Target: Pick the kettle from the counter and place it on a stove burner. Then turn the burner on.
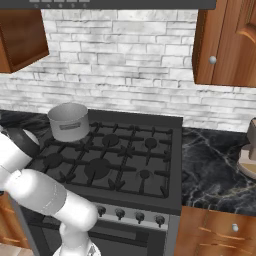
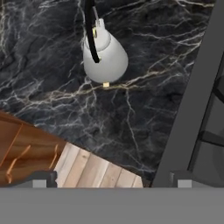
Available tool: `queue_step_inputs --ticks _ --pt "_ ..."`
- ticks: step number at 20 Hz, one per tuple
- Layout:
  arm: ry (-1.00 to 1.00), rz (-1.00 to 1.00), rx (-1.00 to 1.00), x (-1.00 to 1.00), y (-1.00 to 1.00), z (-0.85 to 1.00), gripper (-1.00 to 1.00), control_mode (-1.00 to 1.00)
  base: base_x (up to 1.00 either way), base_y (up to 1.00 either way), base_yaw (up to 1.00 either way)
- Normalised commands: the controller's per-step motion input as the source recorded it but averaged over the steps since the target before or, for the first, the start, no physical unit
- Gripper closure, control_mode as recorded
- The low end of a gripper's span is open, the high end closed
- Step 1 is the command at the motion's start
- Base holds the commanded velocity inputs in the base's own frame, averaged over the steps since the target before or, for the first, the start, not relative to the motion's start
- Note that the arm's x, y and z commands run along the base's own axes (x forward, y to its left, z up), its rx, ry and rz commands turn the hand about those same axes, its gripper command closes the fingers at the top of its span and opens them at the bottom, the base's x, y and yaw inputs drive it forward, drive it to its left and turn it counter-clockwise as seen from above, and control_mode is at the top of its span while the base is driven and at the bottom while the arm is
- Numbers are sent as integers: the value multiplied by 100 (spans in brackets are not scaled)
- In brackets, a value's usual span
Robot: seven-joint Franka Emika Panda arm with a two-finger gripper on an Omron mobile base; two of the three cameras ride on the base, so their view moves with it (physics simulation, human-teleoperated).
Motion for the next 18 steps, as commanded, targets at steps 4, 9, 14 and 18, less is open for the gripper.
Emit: queue_step_inputs --ticks 4,9,14,18 --pt "0 0 0 28 14 -7 -100 -100 0 0 0" --pt "0 -1 0 36 19 -10 -100 -100 0 0 0" --pt "0 -1 0 38 27 -9 -100 -100 0 0 0" --pt "0 -1 0 29 36 -1 -100 -100 0 0 0"
